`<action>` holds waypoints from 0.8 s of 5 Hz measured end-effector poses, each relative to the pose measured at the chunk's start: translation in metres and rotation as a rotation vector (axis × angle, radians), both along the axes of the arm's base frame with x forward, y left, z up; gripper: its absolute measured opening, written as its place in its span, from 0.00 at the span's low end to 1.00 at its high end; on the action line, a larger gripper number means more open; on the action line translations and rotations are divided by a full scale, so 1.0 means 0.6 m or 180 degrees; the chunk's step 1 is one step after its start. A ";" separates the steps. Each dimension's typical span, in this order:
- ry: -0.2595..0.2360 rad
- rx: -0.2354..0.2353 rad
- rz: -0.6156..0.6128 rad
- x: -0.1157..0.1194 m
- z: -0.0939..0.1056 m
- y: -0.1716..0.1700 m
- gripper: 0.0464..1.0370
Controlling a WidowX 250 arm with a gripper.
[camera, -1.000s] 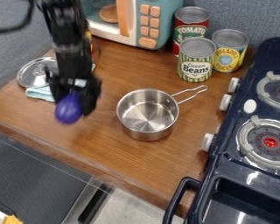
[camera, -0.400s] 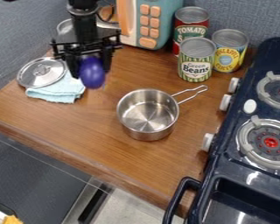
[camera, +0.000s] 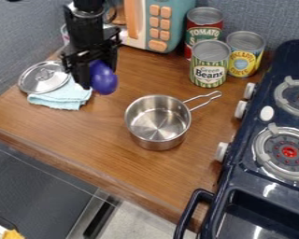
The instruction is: Move the blue object below the blue cloth
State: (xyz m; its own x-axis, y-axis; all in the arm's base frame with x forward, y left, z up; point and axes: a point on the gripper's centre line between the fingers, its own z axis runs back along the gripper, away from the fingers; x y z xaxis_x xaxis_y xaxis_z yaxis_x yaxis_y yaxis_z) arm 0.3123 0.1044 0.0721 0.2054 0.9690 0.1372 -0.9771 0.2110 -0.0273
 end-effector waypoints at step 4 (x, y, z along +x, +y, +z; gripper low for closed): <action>-0.0071 0.0712 0.1943 -0.046 -0.065 0.030 0.70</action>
